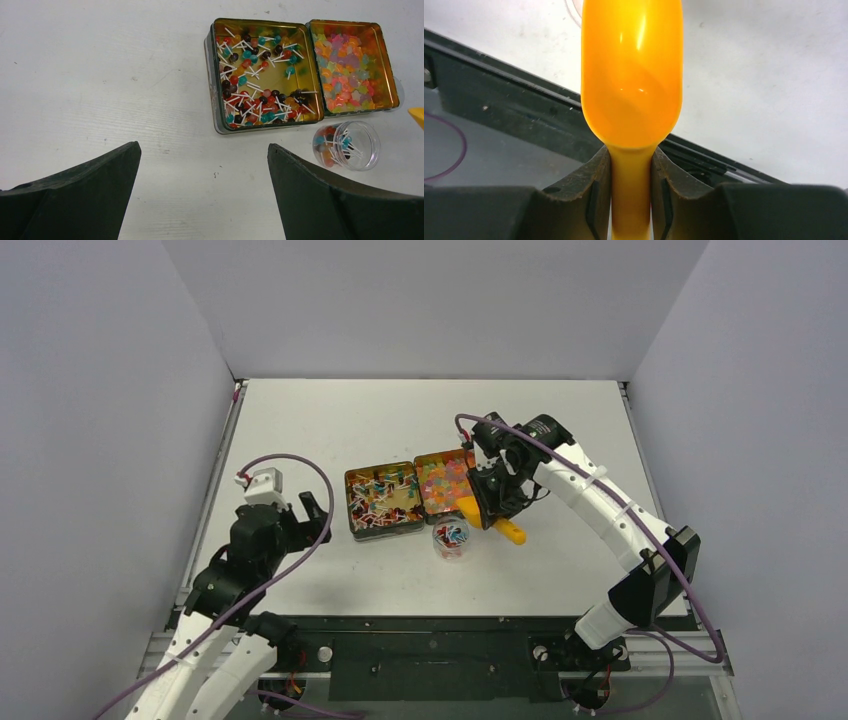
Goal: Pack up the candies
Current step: Scoop the fake candies from the storage box.
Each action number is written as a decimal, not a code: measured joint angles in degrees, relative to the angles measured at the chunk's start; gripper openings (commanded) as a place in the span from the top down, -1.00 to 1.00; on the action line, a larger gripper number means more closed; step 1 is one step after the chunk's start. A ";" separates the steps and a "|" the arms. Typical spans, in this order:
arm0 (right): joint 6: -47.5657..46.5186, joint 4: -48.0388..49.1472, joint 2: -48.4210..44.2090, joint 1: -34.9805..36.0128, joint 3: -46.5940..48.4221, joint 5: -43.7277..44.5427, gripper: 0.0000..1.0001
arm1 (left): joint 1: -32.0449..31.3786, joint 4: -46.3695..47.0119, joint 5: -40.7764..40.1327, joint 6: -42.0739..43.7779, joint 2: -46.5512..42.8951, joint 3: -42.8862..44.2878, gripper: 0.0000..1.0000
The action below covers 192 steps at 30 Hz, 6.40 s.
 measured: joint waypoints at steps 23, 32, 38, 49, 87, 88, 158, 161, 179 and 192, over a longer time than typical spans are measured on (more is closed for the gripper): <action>-24.00 15.76 2.97 2.05 -2.29 22.95 1.00 | -0.44 0.48 2.34 0.37 5.75 0.02 -0.93; -35.15 16.79 8.81 3.41 -2.29 30.88 1.00 | -1.68 0.96 2.93 0.44 4.94 0.00 -0.93; -40.33 15.93 12.20 3.04 -0.63 33.42 1.00 | -2.21 1.68 2.99 0.50 3.26 -0.31 -0.93; -44.28 15.23 19.56 3.10 2.78 36.87 1.00 | -2.38 1.75 3.15 0.70 3.26 -0.33 -0.93; -48.17 18.32 25.20 7.45 1.79 35.56 1.00 | -2.38 1.75 3.10 0.98 3.17 -0.33 -0.93; -48.26 18.34 25.35 7.65 1.79 35.47 1.00 | -2.38 1.75 3.10 0.98 3.17 -0.33 -0.93; -21.79 64.67 17.38 1.51 -20.76 9.64 1.00 | -2.38 2.54 4.33 1.68 4.72 -0.63 -0.93; -21.68 66.45 15.26 1.51 -23.41 9.88 1.00 | -2.38 2.56 4.46 1.75 4.72 -0.63 -0.93; -21.68 70.18 4.61 1.25 -33.59 10.56 1.00 | -2.38 2.56 4.72 1.88 4.83 -0.68 -0.93; -20.83 69.42 -9.49 1.40 -40.70 11.45 1.00 | -2.38 2.97 6.56 1.99 4.17 -1.01 -0.93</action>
